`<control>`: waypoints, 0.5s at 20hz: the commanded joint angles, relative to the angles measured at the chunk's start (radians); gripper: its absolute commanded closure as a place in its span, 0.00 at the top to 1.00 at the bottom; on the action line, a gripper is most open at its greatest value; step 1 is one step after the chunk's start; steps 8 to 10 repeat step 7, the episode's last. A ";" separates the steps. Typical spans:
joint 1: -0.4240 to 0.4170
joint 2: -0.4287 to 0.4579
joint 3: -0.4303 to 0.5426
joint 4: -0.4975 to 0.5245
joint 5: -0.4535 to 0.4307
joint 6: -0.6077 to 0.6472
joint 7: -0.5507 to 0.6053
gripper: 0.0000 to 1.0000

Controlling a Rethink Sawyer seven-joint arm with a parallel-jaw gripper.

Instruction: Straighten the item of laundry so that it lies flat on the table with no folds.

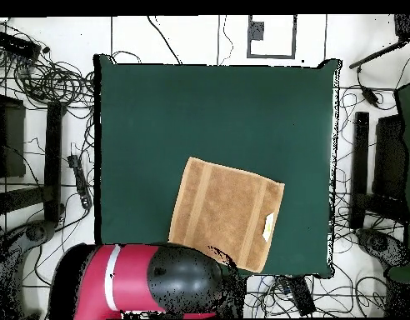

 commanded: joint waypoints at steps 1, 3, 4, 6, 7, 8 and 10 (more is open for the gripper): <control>0.010 0.000 0.067 -0.125 0.170 -0.069 0.246 1.00; -0.008 -0.030 0.077 -0.118 0.171 -0.042 0.233 1.00; -0.021 -0.035 0.085 -0.119 0.170 -0.023 0.224 1.00; -0.048 -0.046 0.104 -0.130 0.160 0.031 0.192 1.00; -0.052 -0.051 0.108 -0.132 0.158 0.043 0.183 1.00; -0.052 -0.051 0.108 -0.132 0.158 0.043 0.183 1.00; -0.052 -0.051 0.108 -0.132 0.158 0.043 0.183 1.00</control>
